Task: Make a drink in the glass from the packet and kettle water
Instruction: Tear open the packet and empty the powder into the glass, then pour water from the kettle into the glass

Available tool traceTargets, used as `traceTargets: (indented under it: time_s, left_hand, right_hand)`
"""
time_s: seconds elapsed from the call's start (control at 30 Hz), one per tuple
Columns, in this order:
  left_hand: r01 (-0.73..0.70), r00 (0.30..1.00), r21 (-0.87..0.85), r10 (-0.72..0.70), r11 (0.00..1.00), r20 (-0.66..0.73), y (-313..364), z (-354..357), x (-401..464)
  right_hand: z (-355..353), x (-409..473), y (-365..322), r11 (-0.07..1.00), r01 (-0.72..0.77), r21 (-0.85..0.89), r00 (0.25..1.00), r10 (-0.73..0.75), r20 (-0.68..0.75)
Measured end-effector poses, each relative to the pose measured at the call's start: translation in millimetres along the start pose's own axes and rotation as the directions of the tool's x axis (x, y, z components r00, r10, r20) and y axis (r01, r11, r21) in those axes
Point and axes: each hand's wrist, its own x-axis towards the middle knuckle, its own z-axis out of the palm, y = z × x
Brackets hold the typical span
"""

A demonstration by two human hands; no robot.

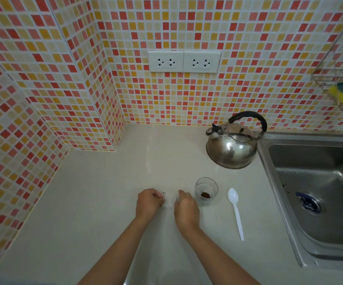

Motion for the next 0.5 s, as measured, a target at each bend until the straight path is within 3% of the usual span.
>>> traceTargets:
  time_s: [0.1,0.2,0.3,0.43,0.5]
  left_hand:
    - [-0.078,0.996,0.103,0.081,0.992,-0.025,-2.4,0.5,-0.4]
    - [-0.231,0.971,0.24,0.239,0.943,-0.005,-7.6,2.3,-1.8]
    - [-0.284,0.957,0.316,0.29,0.905,0.03,-11.3,2.9,-2.7]
    - [-0.305,0.946,0.338,0.324,0.89,0.001,-10.1,-0.3,-4.6]
    - [-0.31,0.94,0.273,0.336,0.911,-0.055,-1.9,-4.8,-3.2]
  right_hand:
    - [0.8,1.6,0.8,0.987,0.118,-0.105,0.993,-0.119,0.001]
    - [1.8,1.1,0.5,0.955,0.22,-0.198,0.975,-0.207,0.086]
    - [-0.4,-0.2,0.4,0.923,0.273,-0.27,0.958,-0.235,0.164]
    - [-15.3,-12.9,-6.3,0.932,0.282,-0.229,0.956,-0.254,0.146]
    - [-29.2,-25.7,-10.9,0.942,0.298,-0.152,0.955,-0.295,0.044]
